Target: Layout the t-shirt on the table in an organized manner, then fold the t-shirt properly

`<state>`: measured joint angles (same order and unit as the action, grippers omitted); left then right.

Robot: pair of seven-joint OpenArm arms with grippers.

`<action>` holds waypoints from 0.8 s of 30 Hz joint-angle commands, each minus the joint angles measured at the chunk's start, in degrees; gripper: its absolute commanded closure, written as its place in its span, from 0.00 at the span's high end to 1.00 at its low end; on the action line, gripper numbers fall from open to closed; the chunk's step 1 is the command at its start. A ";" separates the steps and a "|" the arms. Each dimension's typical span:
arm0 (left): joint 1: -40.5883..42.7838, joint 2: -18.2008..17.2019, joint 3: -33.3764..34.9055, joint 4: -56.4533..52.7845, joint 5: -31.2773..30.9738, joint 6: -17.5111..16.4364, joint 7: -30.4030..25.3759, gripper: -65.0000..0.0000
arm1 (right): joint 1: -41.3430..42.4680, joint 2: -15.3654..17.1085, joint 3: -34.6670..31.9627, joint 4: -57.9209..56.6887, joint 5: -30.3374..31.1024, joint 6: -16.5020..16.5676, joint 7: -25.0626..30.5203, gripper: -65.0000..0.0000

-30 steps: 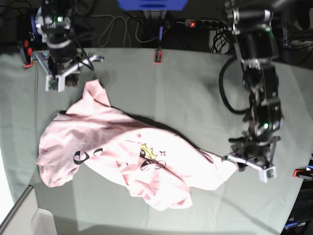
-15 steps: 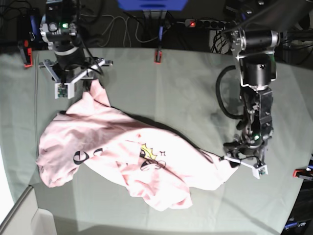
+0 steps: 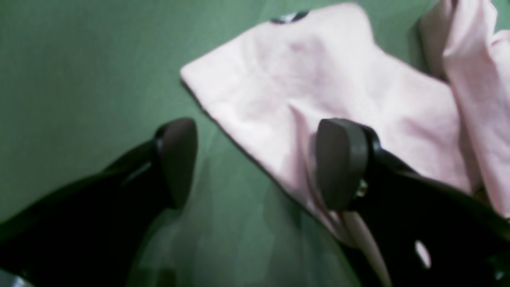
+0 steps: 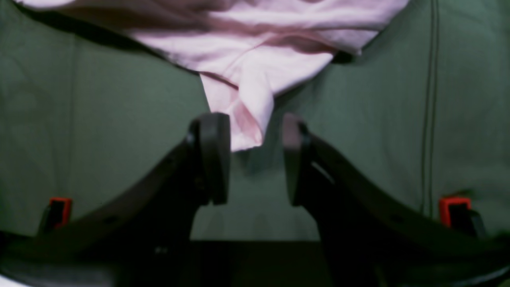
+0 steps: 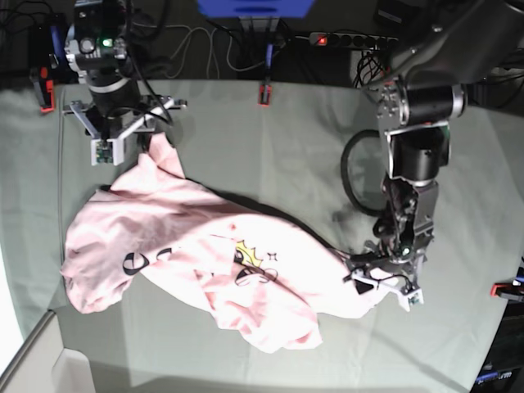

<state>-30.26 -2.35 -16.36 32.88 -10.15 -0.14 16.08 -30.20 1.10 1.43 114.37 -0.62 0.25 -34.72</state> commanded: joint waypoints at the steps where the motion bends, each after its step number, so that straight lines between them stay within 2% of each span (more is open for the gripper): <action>1: -2.13 0.11 0.05 0.83 0.00 -0.08 -1.35 0.70 | -0.18 0.08 0.19 0.93 0.32 0.06 1.18 0.35; 9: -2.13 0.02 -0.04 -4.97 -0.44 -0.08 -1.70 0.70 | -0.35 0.08 0.28 0.93 0.32 0.06 1.18 0.35; 11: -2.05 -0.07 0.05 -6.47 -0.18 -0.08 -4.69 0.67 | -0.35 0.08 0.28 0.93 0.32 0.06 1.18 0.35; 13: -2.05 -0.07 0.05 -8.40 0.00 -0.08 -7.68 0.59 | -0.35 0.08 0.28 0.93 0.32 0.06 1.18 0.35; 21: -1.96 -1.03 0.05 -10.95 0.00 -0.08 -8.65 0.00 | -0.27 0.08 0.02 0.84 0.32 0.06 1.18 0.35; 24: -1.96 -1.56 0.05 -10.60 0.00 -0.08 -8.47 0.01 | -0.27 0.08 0.02 0.84 0.32 0.06 1.18 0.35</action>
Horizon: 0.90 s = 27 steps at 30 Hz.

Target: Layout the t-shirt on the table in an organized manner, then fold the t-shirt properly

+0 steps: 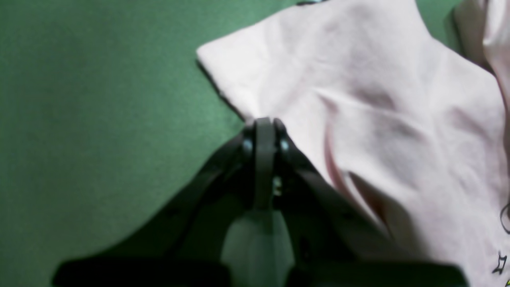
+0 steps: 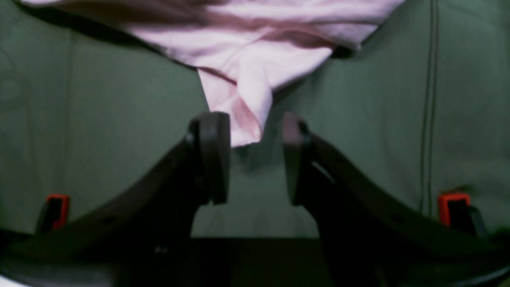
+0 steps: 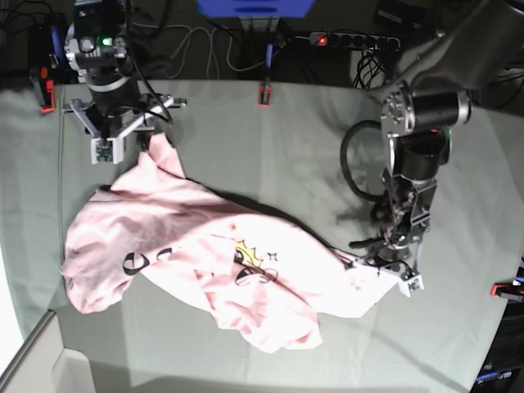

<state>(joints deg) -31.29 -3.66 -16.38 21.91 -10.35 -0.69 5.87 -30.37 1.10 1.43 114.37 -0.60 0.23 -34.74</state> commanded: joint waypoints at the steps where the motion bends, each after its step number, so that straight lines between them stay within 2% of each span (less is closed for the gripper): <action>1: -0.93 -0.34 0.07 0.73 0.20 0.47 1.82 0.00 | -0.09 0.08 0.02 0.84 0.29 0.08 1.20 0.35; 4: -0.93 -0.43 -0.10 2.75 -0.24 0.47 2.00 0.00 | -0.09 0.08 0.02 0.84 0.29 0.08 1.20 0.35; 6: 0.74 -0.51 -0.28 8.20 -0.33 0.47 4.37 0.00 | -0.09 0.08 -0.07 0.84 0.29 0.08 1.20 0.35; 12: 17.18 -0.08 -0.37 43.28 -0.33 0.56 14.13 0.00 | -0.09 0.08 -0.07 0.84 0.29 0.08 1.20 0.35; 15: 25.35 -0.25 -0.89 57.17 -0.33 0.56 16.33 0.00 | 0.00 0.08 -0.07 0.84 0.29 0.08 1.29 0.35; 18: 32.56 -0.08 -6.17 66.84 -0.42 0.38 16.68 0.00 | 0.35 0.08 -0.07 0.84 0.29 0.08 1.64 0.35; 20: 35.29 -0.25 -9.86 68.51 -1.04 0.38 16.68 0.00 | 0.52 0.08 0.02 0.84 0.29 0.08 1.73 0.35; 23: 34.67 -1.66 -13.55 64.11 -6.57 0.38 16.77 0.00 | 2.37 0.00 -0.07 0.75 0.29 0.08 1.73 0.35; 27: 31.95 -4.73 -12.59 57.34 -11.67 0.47 16.86 0.01 | 4.13 -0.18 -0.07 0.75 0.29 0.08 1.12 0.38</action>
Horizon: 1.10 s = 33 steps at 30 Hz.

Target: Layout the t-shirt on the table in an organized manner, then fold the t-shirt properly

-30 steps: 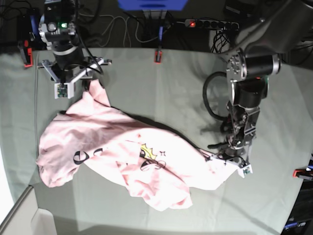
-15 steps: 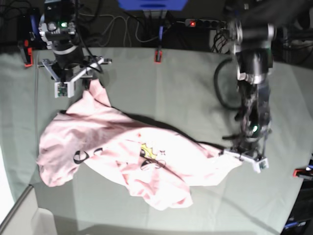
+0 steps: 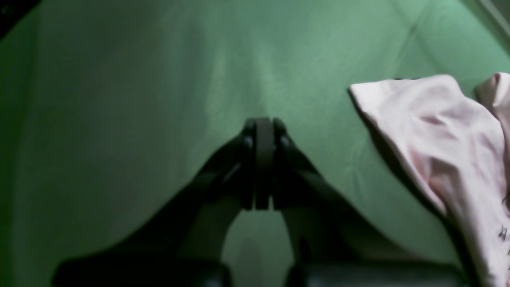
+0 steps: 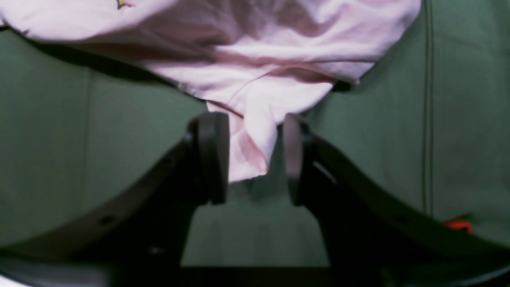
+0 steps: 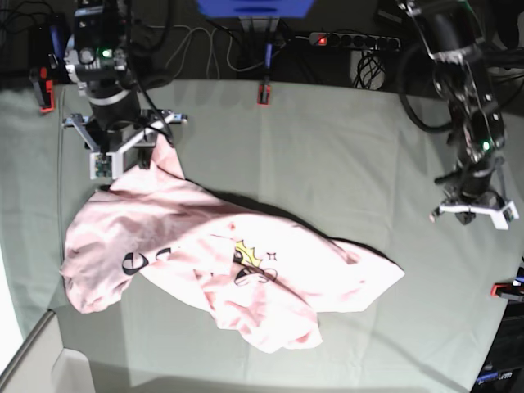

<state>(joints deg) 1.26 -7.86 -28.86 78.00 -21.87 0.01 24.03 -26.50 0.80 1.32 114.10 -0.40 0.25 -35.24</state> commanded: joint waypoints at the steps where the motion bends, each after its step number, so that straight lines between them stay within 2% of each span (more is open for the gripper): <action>1: -1.12 -0.71 0.25 0.03 -1.03 0.12 -1.31 0.03 | 0.52 0.13 0.04 0.67 0.10 0.06 1.62 0.42; 3: -3.15 -0.80 0.07 -2.35 -1.30 0.21 -1.31 0.11 | 1.14 0.21 0.04 -0.83 0.10 0.06 1.62 0.51; 6: -6.31 -0.54 0.16 -5.95 -1.30 0.21 -1.31 0.30 | 2.72 0.30 0.04 -3.64 0.10 0.06 1.71 0.61; 8: -8.86 -0.54 0.16 -9.03 -1.30 0.21 -1.31 0.42 | 3.42 0.39 0.04 -6.81 0.10 0.06 1.79 0.61; 11: -14.22 -0.63 1.04 -16.41 -1.30 -0.14 -1.31 0.51 | 6.15 0.39 0.39 -10.94 0.10 0.06 1.71 0.61; 16: -22.93 -1.15 6.22 -29.60 -1.21 -0.14 -3.24 0.51 | 8.26 0.39 0.39 -16.48 0.10 0.06 2.15 0.59; 21: -28.29 -1.07 11.59 -39.45 -1.21 0.12 -10.36 0.51 | 10.19 0.39 0.39 -19.91 0.10 0.06 2.23 0.55; 28: -34.80 -0.98 17.13 -55.62 -1.21 -0.14 -20.65 0.51 | 10.55 0.39 0.39 -20.52 0.10 0.06 2.23 0.55; 33: -36.55 -0.54 24.16 -58.44 -1.56 -0.05 -25.31 0.51 | 10.46 0.39 0.13 -20.52 0.10 0.06 2.23 0.55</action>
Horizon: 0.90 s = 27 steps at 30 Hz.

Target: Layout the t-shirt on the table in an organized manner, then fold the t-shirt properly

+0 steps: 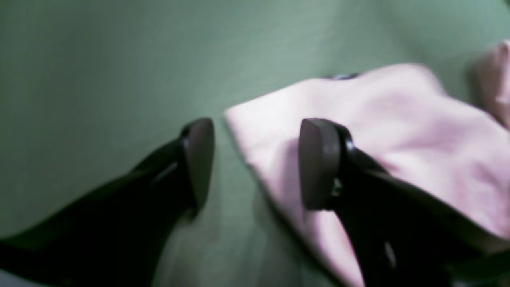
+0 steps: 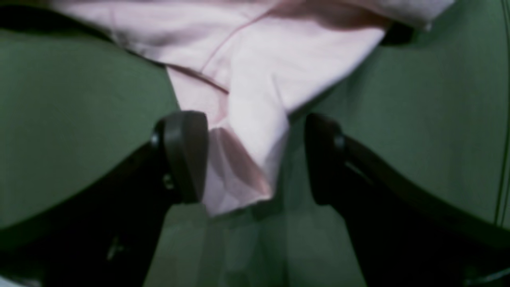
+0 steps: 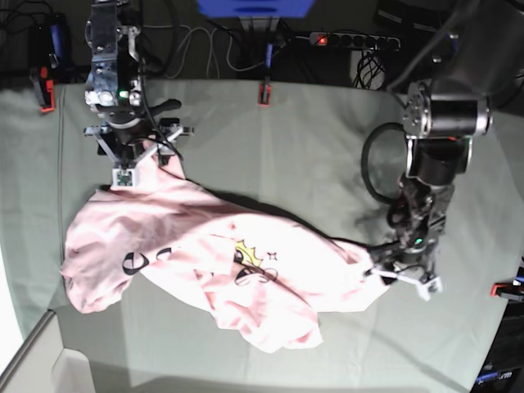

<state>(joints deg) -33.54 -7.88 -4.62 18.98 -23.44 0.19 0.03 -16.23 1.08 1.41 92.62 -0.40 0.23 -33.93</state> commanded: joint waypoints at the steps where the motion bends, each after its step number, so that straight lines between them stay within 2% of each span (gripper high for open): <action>1: -1.76 -0.52 0.53 0.58 -0.07 -0.23 -1.31 0.51 | 0.18 0.10 0.04 0.96 0.10 0.08 0.92 0.55; 7: -1.41 0.54 0.80 0.40 -0.07 -0.32 -1.31 0.51 | 0.10 0.10 0.04 0.96 0.10 0.08 0.92 0.55; 11: -1.05 0.80 1.06 -3.47 0.19 -0.49 -1.40 0.50 | -0.08 0.10 -0.05 0.96 0.10 0.08 0.92 0.55; 13: -1.05 0.89 1.06 -4.61 0.28 -0.49 -1.40 0.41 | -0.08 0.10 -0.05 0.96 0.10 0.08 0.92 0.55; 14: -1.05 0.89 1.06 -4.78 0.28 -0.49 -1.40 0.32 | -0.08 0.10 -0.05 0.96 0.10 0.08 0.92 0.55; 16: -1.05 0.89 1.06 -4.61 0.01 -0.49 -1.40 0.05 | -0.08 0.10 -0.05 0.96 0.10 0.08 0.92 0.54; 17: -1.05 0.89 1.06 -4.61 -0.07 -0.49 -1.31 0.00 | -0.08 0.10 -0.05 0.96 0.10 0.08 0.92 0.54; 19: -1.05 0.71 0.89 -4.52 -0.16 -0.49 -1.22 0.03 | -0.17 0.10 -0.05 0.96 0.10 0.08 0.92 0.47; 20: -0.97 0.54 0.80 -4.43 -0.16 -0.49 -1.22 0.01 | -0.17 0.10 -0.05 0.96 0.10 0.08 0.92 0.41; 25: 0.70 -0.25 0.62 1.81 -0.25 -0.49 -0.16 0.00 | -0.17 0.10 -0.05 1.14 0.10 0.08 0.83 0.05; 26: 2.37 -0.87 0.62 5.32 -0.43 -0.41 1.42 0.00 | -0.25 0.10 0.22 1.49 0.10 0.08 0.92 0.00; 27: 4.04 -1.31 0.53 9.63 -1.13 -0.41 3.53 0.00 | -0.34 0.10 0.30 2.02 0.10 0.08 0.92 0.00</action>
<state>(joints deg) -27.64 -8.45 -3.90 28.23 -24.58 -0.10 5.48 -16.93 0.93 1.56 93.36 -0.38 0.30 -34.28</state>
